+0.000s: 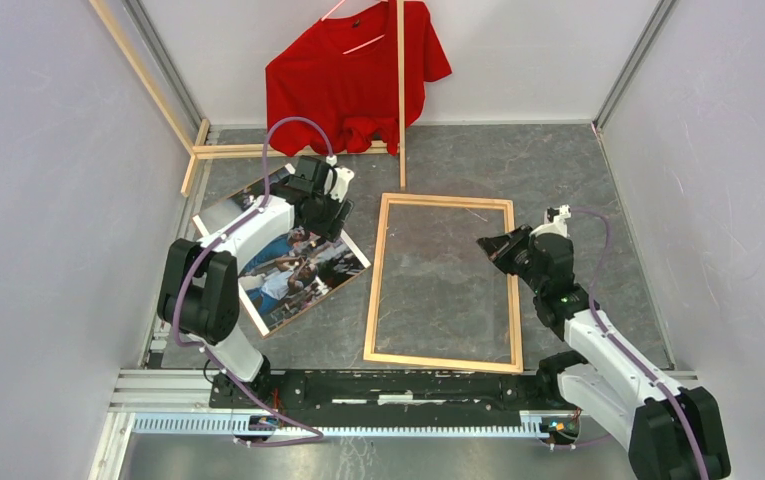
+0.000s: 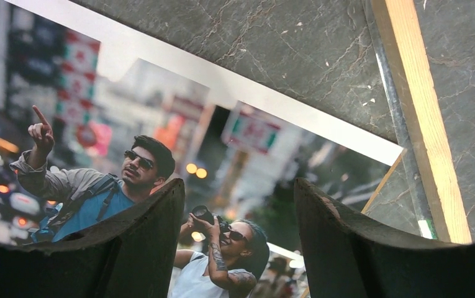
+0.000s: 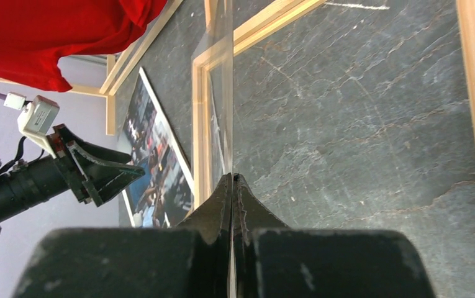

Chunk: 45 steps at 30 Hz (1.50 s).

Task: Put the photo into the frame
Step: Place the photo frame item in the photo frame.

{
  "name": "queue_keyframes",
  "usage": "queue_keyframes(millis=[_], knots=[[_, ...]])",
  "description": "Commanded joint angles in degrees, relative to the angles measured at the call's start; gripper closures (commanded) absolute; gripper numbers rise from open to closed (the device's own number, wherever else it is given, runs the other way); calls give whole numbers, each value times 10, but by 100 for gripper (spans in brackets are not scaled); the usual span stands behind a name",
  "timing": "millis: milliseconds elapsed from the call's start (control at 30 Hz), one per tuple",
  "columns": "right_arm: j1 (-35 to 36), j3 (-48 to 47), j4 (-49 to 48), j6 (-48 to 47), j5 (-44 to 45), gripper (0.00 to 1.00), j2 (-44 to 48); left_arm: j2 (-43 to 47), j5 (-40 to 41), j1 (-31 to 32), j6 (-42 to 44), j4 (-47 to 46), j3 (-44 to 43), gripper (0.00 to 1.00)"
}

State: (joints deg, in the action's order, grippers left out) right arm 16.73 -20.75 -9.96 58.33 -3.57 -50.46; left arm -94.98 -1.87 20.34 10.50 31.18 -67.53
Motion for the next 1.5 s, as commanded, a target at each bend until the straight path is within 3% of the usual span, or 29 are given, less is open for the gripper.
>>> queue_keyframes(millis=[0,767,1467], knots=[[-15,6,-24,-30,16,100,-3,-1,-1,4,-6,-11,-5,28],[-89,18,-31,-65,-104,100,-53,-23,6,5,-6,-13,-16,28],[-106,29,2,-70,-129,100,-27,-18,16,13,-5,-17,-15,28]])
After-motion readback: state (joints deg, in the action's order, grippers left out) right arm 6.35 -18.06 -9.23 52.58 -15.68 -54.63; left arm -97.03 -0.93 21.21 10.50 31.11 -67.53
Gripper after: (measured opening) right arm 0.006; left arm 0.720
